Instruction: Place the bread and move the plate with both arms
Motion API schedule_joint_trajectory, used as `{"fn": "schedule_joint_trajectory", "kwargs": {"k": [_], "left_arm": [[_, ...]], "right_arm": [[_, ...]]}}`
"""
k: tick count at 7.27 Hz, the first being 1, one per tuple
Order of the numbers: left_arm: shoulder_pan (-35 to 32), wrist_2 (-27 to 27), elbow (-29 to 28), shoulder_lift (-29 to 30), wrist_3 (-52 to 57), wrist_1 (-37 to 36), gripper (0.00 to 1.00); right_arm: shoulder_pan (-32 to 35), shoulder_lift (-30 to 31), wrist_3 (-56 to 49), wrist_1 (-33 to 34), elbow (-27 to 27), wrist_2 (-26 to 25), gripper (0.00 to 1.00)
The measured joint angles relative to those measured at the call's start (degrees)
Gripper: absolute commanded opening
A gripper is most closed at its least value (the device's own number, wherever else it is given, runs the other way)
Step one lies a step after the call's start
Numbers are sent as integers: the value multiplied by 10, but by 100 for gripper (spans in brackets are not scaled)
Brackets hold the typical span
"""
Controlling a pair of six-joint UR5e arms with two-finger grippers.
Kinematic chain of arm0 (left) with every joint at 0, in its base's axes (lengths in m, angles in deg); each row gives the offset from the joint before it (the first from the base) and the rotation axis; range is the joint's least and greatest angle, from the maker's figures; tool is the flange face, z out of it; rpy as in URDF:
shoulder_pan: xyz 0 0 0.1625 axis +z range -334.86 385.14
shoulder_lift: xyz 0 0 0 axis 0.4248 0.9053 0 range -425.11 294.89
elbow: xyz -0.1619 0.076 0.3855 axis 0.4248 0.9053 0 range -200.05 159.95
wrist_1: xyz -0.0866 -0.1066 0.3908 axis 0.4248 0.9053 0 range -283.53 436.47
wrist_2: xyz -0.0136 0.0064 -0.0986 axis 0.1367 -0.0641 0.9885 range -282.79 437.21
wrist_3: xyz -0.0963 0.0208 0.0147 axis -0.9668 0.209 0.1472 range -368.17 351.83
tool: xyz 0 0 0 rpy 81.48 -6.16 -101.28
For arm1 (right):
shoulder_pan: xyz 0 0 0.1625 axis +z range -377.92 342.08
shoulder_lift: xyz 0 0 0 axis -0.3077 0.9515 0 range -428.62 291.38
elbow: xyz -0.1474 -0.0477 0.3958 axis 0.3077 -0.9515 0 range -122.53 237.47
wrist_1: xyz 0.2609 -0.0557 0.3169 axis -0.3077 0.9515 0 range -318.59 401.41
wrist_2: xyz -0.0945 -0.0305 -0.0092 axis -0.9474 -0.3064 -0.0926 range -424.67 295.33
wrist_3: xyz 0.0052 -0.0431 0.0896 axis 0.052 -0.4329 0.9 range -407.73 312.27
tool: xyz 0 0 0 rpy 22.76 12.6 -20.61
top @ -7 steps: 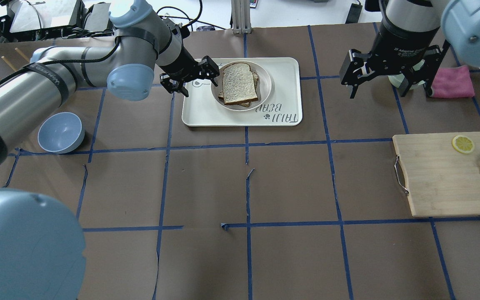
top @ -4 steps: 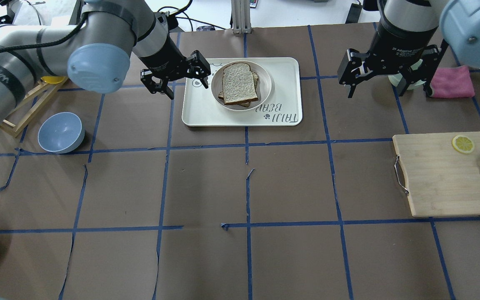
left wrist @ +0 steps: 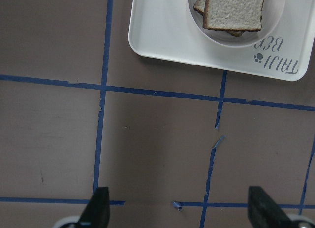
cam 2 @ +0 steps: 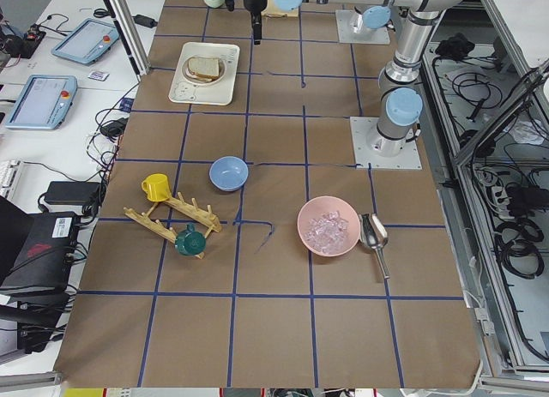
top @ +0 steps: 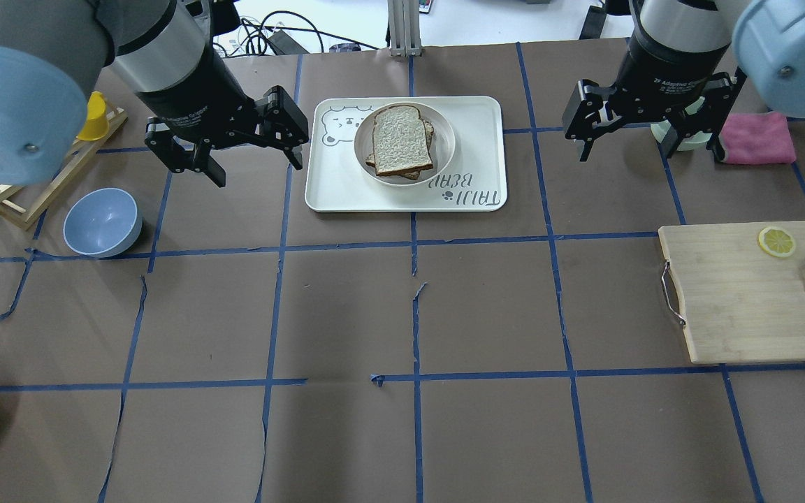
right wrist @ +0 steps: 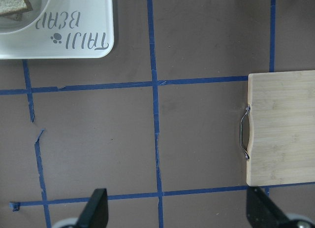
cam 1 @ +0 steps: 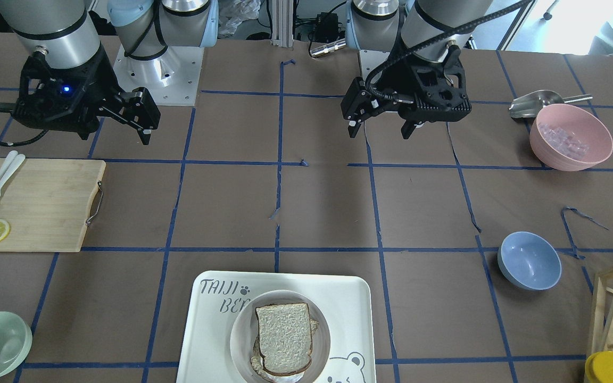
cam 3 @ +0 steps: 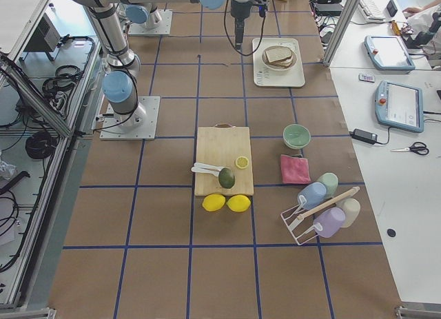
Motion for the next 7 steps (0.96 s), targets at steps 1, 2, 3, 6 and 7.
{"fn": "schedule_joint_trajectory", "kwargs": {"k": [1, 2, 3, 6, 7], "left_arm": [[0, -6, 7, -13, 31, 3, 100], [0, -29, 15, -22, 67, 1, 100], [-1, -65, 21, -28, 87, -2, 100], [-1, -100, 26, -33, 93, -14, 100], [0, -100, 26, -33, 90, -20, 100]], "right_arm": [[0, 0, 0, 0, 0, 0, 100], [0, 0, 0, 0, 1, -1, 100], [0, 0, 0, 0, 2, 1, 100], [0, 2, -10, 0, -4, 10, 100], [0, 4, -22, -1, -9, 21, 100]]}}
